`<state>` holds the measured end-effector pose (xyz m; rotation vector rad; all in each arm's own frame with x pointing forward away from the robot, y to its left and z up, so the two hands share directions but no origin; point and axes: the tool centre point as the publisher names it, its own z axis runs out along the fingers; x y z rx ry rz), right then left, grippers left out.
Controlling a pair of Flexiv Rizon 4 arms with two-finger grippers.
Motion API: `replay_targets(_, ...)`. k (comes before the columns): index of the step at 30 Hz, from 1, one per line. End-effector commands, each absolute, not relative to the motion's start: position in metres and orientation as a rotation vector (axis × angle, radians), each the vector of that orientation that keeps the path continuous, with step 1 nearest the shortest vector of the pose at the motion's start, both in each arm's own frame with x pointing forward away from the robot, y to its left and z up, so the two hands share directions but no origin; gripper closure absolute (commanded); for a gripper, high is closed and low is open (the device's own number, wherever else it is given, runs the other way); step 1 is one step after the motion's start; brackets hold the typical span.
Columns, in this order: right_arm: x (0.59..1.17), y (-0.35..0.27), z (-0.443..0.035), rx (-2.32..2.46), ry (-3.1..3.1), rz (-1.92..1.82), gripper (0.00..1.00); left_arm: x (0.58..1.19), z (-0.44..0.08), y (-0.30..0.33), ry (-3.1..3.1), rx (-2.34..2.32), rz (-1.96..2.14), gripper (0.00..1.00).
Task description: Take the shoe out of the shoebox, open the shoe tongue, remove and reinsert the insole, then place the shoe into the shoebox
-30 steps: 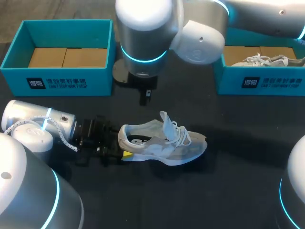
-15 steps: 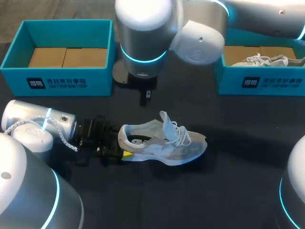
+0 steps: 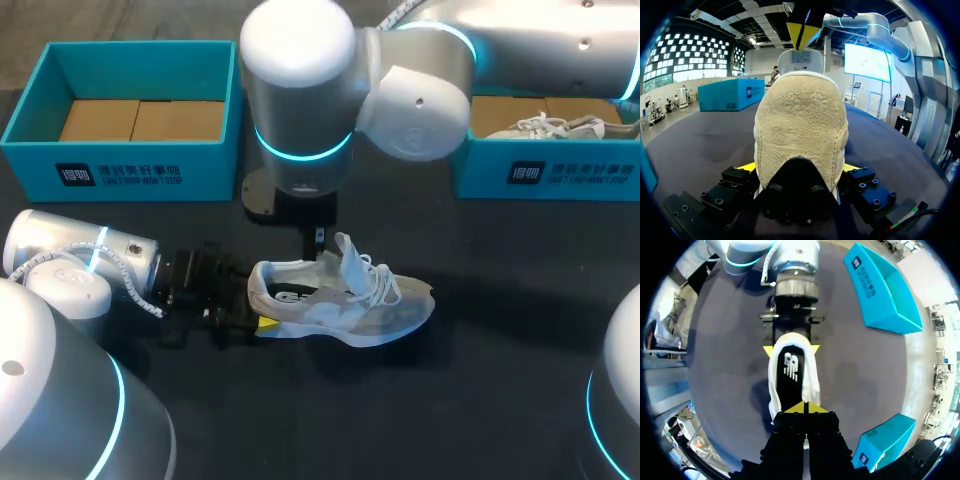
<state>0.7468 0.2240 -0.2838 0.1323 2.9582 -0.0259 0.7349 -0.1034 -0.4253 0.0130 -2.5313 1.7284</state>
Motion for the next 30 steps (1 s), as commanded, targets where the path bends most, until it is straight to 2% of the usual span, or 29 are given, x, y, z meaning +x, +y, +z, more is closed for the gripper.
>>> replay_targets(1,0.752,0.239,-0.306,0.137,2.984,-0.053,1.00,0.734,-0.428,-0.103,-2.533,0.014,1.727,1.00)
replay_targets(17,0.750,0.232,-0.386,0.174,3.085,-0.057,1.00,0.734,-0.428,-0.103,-2.533,0.014,1.727,1.00)
replay_targets(30,0.747,0.218,-0.389,0.213,3.103,-0.055,1.00,0.734,-0.428,-0.103,-2.533,0.014,1.727,1.00)
